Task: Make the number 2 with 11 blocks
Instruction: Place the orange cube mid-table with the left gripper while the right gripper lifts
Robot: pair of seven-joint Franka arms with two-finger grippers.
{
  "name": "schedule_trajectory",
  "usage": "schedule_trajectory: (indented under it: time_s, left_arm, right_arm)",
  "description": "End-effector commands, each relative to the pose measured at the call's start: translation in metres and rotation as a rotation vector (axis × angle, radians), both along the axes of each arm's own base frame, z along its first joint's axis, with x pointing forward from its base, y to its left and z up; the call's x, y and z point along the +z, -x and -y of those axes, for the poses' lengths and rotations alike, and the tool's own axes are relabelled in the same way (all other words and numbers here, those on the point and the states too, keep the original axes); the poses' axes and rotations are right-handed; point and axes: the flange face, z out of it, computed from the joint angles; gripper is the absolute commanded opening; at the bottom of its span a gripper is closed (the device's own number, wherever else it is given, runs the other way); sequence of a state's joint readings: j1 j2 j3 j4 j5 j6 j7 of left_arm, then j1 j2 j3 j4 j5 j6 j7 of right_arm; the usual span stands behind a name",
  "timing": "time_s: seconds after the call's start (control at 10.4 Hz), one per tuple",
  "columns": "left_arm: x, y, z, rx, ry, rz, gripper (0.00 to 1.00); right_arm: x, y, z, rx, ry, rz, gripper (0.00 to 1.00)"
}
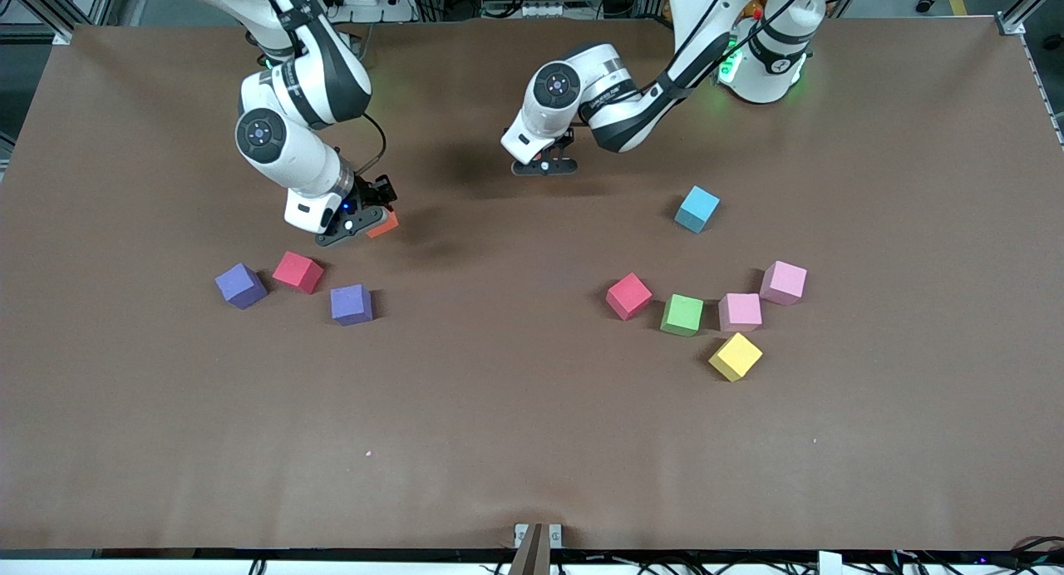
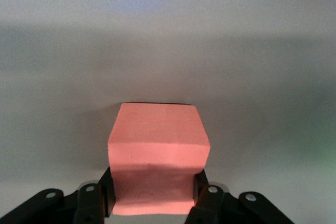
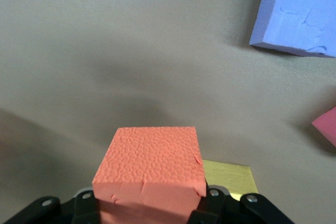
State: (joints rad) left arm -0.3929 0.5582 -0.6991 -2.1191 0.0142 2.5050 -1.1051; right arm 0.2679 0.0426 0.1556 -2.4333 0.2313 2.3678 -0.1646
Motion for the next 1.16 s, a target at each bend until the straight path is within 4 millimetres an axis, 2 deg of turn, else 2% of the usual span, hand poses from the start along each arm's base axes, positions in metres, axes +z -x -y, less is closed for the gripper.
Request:
schedule_trajectory:
  time_s: [0.0,0.19,0.39,0.48,0.67,0.77,0.96,1.06]
  left_arm:
    - [-0.003,-0.003,0.003,0.01,0.0,0.008,1.0]
    - [0.005,-0.012,0.0,0.031,0.0,0.024,1.0]
    - [0.031,-0.024,-0.006,0.06,-0.005,0.069,1.0]
    - [0.043,-0.03,-0.01,0.077,-0.023,0.08,1.0]
    - [0.066,-0.066,-0.029,0.13,-0.011,0.127,1.0]
    - [0.069,-0.084,-0.042,0.165,-0.01,0.135,1.0]
    - [0.079,-0.145,-0.088,0.293,-0.021,0.139,1.0]
    - [0.091,-0.173,-0.104,0.342,-0.025,0.135,1.0]
  right_arm:
    - [-0.008,0.0,0.004,0.019,0.0,0.0,0.31]
    - [-0.02,-0.001,-0.001,0.022,0.003,-0.016,0.31]
    - [-0.018,0.007,-0.019,0.171,0.035,0.003,0.33]
    - [-0.015,0.01,-0.022,0.205,0.034,0.004,0.33]
    - [-0.014,0.02,-0.04,0.288,0.027,-0.001,0.33]
    - [-0.016,0.029,-0.057,0.333,0.026,0.003,0.33]
    - [-0.015,0.06,-0.114,0.57,0.077,0.05,0.35]
    - [-0.017,0.076,-0.133,0.655,0.094,0.057,0.35]
